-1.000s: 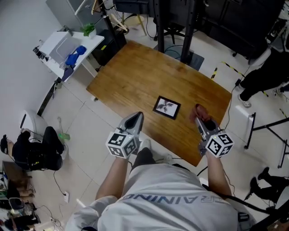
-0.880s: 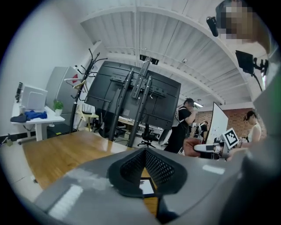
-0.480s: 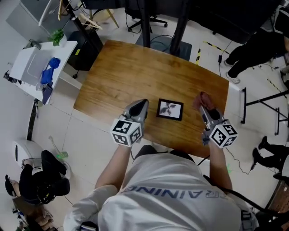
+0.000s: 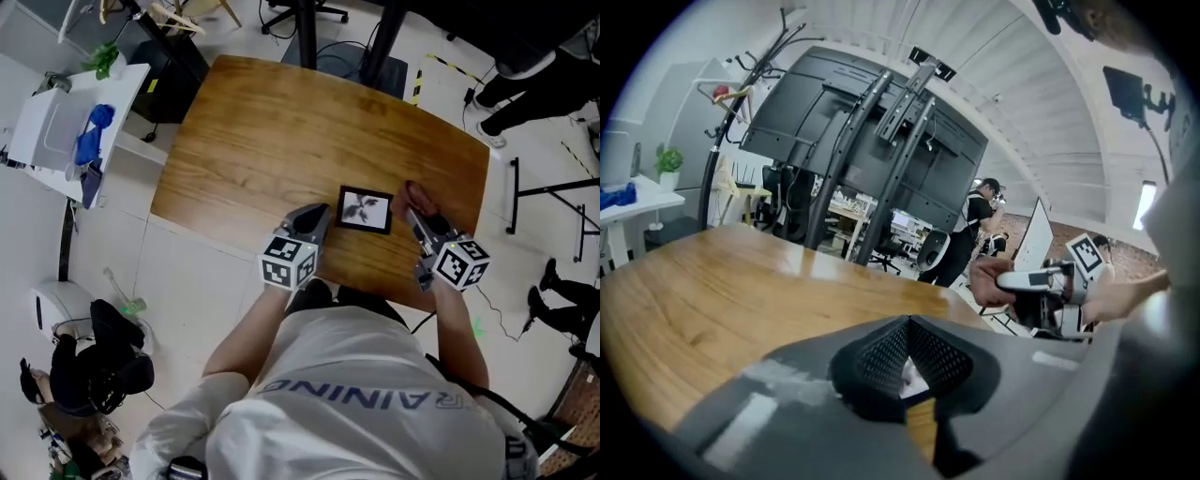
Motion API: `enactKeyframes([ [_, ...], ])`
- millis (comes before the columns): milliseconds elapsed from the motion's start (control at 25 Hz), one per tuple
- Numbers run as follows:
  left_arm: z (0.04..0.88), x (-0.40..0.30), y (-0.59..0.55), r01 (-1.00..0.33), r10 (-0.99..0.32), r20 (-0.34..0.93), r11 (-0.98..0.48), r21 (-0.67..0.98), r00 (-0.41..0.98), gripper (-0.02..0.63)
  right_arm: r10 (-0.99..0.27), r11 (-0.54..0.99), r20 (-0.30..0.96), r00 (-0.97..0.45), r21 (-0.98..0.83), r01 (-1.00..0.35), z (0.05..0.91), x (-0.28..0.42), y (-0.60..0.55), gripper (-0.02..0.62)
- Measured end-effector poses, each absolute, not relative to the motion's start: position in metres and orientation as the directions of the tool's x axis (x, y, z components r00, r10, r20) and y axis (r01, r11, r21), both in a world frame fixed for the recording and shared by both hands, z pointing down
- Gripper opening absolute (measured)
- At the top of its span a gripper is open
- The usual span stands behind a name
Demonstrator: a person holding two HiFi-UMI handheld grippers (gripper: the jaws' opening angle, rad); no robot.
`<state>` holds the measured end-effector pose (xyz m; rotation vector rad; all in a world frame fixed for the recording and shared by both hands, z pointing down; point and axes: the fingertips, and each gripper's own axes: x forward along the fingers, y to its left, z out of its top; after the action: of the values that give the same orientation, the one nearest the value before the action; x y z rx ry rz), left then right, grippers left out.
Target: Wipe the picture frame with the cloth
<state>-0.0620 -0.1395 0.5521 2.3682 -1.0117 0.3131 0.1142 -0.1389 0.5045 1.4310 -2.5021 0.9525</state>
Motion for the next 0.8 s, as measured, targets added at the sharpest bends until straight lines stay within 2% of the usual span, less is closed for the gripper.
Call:
enactKeyframes([
  [160,0.604,-0.039,-0.127,-0.707,-0.504,0.506,-0.585,0.397,0.700,0.005,-0.651,0.384,0.434,-0.623,-0.520,-0.763,0.547,0.082,-0.152,0.123],
  [360,0.659,-0.011,-0.114,-0.698,-0.401,0.607,-0.601,0.390,0.686,0.005,-0.534,0.298,0.501,-0.681,-0.643,-0.706,0.606,0.044,-0.161,0.123],
  [600,0.680,-0.001,-0.112,-0.698,-0.366,0.641,-0.599,0.393,0.674,0.005,-0.424,0.297,0.578,-0.697,-0.639,-0.710,0.648,0.018,-0.171,0.123],
  [800,0.683,-0.003,-0.111,-0.706,-0.381,0.630,-0.581,0.406,0.676,0.005,-0.390,0.282,0.593,-0.705,-0.651,-0.704,0.659,0.004,-0.169,0.123],
])
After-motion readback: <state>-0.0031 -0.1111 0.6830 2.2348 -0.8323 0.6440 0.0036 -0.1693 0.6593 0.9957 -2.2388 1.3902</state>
